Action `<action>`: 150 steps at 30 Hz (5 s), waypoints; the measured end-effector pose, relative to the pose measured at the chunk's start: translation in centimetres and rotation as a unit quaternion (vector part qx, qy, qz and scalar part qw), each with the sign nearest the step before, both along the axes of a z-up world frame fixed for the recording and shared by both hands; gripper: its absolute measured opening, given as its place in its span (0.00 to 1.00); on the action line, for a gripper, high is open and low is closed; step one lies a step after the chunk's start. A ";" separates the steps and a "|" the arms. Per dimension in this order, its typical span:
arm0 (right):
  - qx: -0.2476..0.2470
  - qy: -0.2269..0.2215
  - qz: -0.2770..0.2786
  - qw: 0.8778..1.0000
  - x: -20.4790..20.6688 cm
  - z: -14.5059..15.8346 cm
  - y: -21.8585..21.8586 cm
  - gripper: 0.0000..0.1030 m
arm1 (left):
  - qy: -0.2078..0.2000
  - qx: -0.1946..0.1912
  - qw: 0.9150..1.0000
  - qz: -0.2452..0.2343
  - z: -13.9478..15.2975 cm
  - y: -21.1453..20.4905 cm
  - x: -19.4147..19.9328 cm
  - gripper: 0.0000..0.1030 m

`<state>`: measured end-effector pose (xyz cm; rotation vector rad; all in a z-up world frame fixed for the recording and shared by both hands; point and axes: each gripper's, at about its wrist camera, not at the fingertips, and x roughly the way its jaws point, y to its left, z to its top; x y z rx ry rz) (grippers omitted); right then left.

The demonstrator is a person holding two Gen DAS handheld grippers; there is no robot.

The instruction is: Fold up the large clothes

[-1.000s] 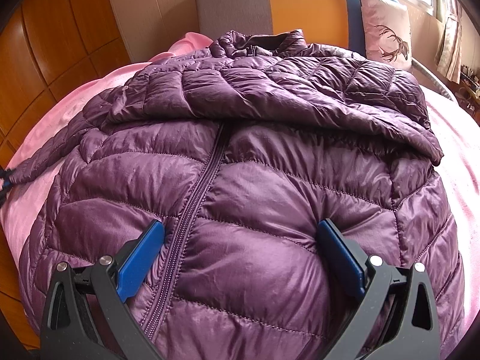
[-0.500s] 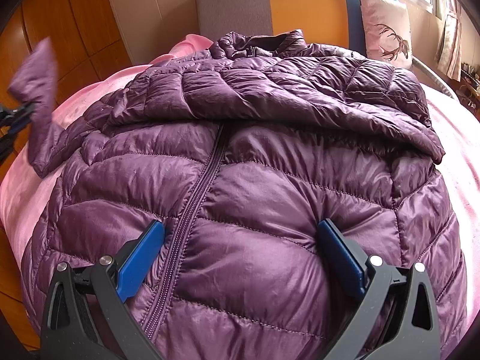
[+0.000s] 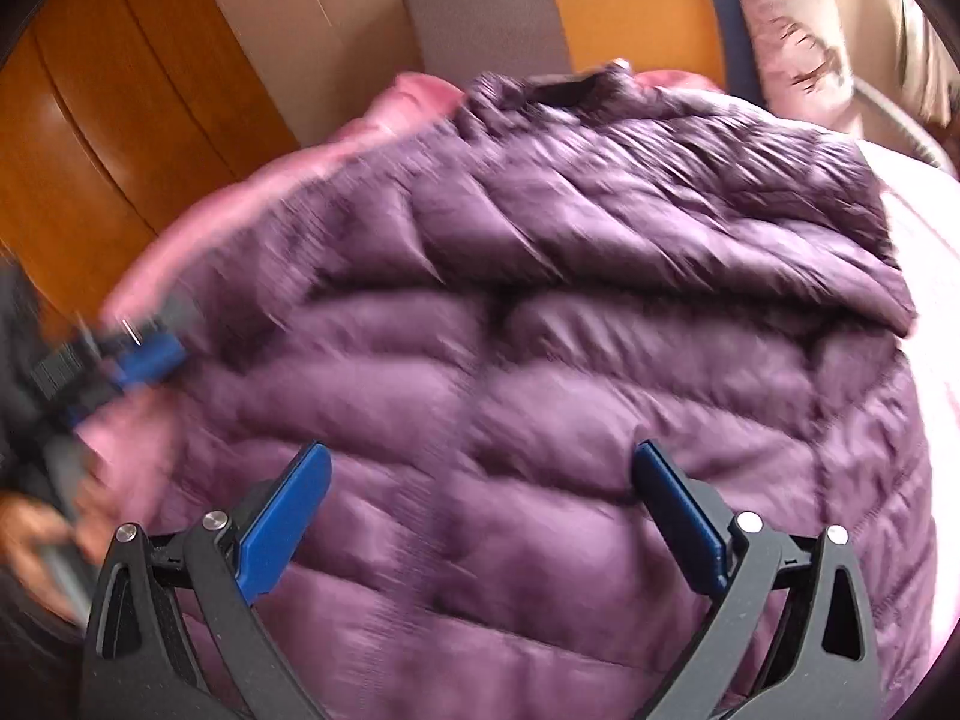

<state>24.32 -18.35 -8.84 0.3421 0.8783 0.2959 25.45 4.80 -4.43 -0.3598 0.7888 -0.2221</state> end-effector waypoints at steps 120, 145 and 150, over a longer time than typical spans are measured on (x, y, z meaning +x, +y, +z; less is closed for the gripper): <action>-0.184 -0.007 -0.040 0.982 16.0 -1.7 -4.7 0.87 | 0.026 0.159 0.987 -0.022 -4.1 -10.5 15.2 0.77; -0.125 0.048 -0.081 0.988 10.1 0.2 -10.8 0.97 | -0.020 0.141 0.990 0.013 2.0 -7.7 2.1 0.80; -0.137 0.055 -0.085 0.985 10.2 -0.3 -10.7 0.98 | -0.012 0.144 0.989 0.016 1.4 -6.8 0.2 0.80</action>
